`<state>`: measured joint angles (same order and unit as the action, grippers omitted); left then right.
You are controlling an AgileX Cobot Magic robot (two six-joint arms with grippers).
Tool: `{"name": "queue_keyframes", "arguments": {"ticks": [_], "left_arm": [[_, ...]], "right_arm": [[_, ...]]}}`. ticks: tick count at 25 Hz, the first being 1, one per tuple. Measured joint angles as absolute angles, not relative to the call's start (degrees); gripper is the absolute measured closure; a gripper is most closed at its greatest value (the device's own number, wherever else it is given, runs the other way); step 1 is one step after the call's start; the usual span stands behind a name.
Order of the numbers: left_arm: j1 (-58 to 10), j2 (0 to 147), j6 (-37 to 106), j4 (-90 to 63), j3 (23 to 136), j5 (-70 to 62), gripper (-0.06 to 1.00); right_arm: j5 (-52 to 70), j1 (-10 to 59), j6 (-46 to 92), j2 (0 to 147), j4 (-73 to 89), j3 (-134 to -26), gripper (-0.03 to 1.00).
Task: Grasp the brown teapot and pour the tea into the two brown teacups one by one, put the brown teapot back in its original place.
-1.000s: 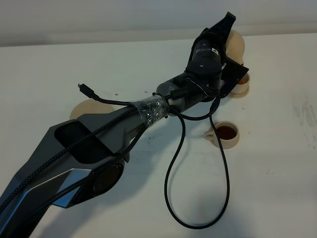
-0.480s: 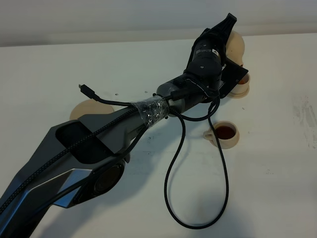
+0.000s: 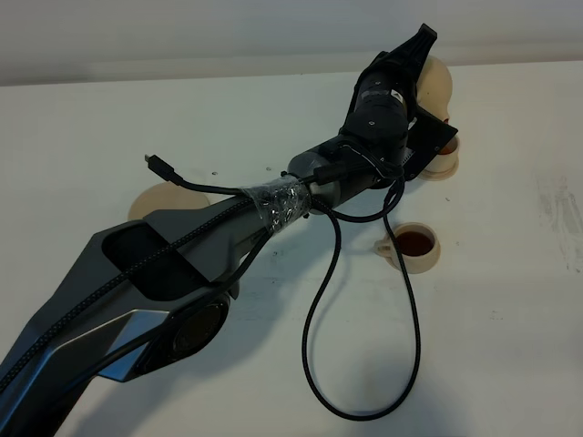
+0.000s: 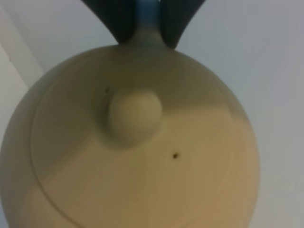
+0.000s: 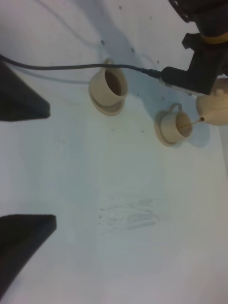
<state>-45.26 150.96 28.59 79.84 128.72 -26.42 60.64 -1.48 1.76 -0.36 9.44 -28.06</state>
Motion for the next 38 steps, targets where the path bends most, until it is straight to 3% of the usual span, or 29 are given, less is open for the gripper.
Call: {"name": "queue_keyframes", "arguments": {"ticks": [38], "left_arm": [[-45.3, 151.0, 28.7, 81.1, 128.7, -25.8, 0.84]], "right_arm": [[60.6, -1.5, 1.7, -0.4, 9.4, -28.1, 0.5]]}}
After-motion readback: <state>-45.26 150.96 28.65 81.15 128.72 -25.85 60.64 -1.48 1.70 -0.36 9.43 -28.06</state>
